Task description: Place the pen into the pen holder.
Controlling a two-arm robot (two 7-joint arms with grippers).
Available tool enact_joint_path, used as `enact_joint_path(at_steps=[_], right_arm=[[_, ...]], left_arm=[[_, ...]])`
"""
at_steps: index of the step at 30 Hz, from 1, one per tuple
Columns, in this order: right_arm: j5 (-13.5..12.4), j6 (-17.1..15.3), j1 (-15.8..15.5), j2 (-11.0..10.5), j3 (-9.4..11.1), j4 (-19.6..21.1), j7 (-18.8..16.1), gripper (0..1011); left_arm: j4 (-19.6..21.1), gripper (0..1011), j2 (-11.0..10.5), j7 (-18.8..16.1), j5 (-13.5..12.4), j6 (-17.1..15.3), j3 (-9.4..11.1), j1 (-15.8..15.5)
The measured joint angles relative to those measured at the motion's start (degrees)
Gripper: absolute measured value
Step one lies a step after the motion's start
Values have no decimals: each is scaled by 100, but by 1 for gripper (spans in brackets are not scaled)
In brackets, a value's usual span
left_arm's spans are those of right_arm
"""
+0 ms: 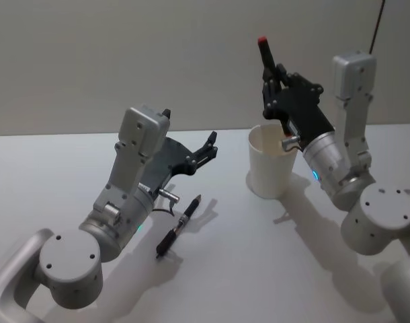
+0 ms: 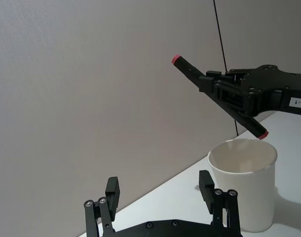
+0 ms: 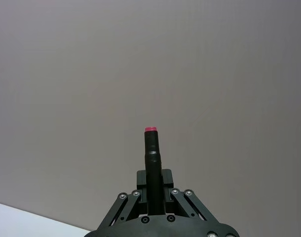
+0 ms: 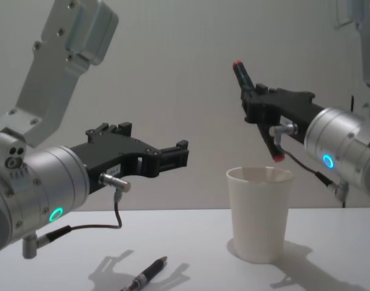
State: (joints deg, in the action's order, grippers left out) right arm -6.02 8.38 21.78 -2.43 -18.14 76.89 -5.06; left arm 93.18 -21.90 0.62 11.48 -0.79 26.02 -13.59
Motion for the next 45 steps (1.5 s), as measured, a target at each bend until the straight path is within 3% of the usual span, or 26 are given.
enact_joint_path(at_steps=[45], right_arm=[[-74,314,89,116,-5,-699,-147,168]], left_arm=[[0,1001,0,0,0,0,0,0]])
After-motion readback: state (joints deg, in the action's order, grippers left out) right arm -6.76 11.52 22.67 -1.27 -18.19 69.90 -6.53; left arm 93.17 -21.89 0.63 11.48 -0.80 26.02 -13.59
